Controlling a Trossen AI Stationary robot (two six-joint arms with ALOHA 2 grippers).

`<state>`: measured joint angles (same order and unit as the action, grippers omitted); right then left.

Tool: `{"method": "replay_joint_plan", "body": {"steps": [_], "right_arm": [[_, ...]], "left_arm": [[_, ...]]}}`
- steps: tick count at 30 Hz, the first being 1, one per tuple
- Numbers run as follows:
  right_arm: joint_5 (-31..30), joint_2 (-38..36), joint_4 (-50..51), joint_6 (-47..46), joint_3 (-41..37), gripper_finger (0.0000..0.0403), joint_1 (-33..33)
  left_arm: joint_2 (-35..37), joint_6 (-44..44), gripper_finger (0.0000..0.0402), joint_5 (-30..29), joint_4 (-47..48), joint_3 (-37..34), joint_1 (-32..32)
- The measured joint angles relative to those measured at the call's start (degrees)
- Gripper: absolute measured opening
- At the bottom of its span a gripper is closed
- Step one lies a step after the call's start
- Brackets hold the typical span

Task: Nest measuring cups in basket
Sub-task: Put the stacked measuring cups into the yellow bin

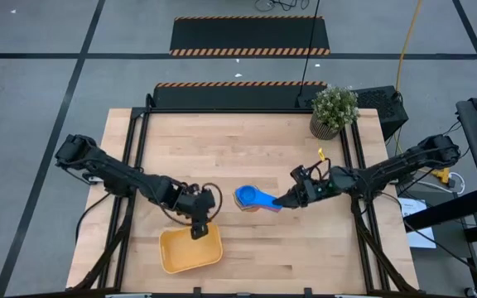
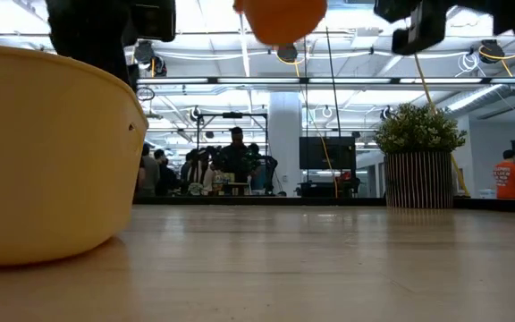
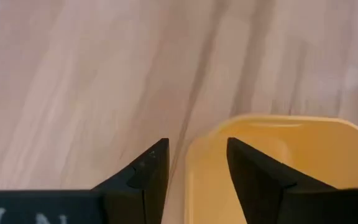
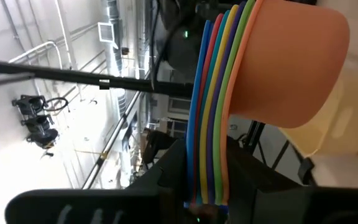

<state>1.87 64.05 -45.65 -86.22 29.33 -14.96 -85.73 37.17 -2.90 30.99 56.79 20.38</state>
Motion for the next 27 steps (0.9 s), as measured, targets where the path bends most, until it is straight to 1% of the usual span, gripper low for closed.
{"method": "replay_joint_plan", "body": {"steps": [2,5,8,10,14,17,20,23,27], "right_arm": [[-1.43,-0.01,1.81,0.19,1.56,0.006,-1.64],[-2.19,0.09,7.91,0.55,5.01,0.006,-2.91],[-1.97,1.45,15.74,1.38,10.16,0.006,-3.15],[-1.7,2.94,18.99,2.09,13.52,0.006,-3.17],[-1.67,7.46,20.33,3.54,19.6,0.006,-3.16],[-0.46,12.17,20.9,3.94,23.41,0.006,-3.14],[1.41,18.0,20.88,3.47,27.76,0.006,-2.7],[5.07,24.89,20.9,3.2,33.79,0.006,-1.95],[12.32,34.63,21.02,4.32,43.71,0.006,-0.96]], "left_arm": [[0.0,5.28,0.0169,0.39,10.45,4.03,-0.6],[0.0,9.31,0.017,0.69,23.6,9.46,-0.68],[0.7,11.95,0.017,-0.74,33.17,13.22,0.5],[1.76,15.16,0.017,-1.8,38.24,14.62,1.18],[5.88,26.88,0.017,-3.72,47.43,14.8,2.12],[10.84,33.8,0.017,-6.42,50.48,14.8,4.07],[16.18,37.75,0.017,-11.15,50.54,14.8,6.14],[20.83,41.04,0.017,-15.15,50.78,14.8,7.79],[25.11,43.33,0.017,-17.71,51.58,14.8,9.73]]}}
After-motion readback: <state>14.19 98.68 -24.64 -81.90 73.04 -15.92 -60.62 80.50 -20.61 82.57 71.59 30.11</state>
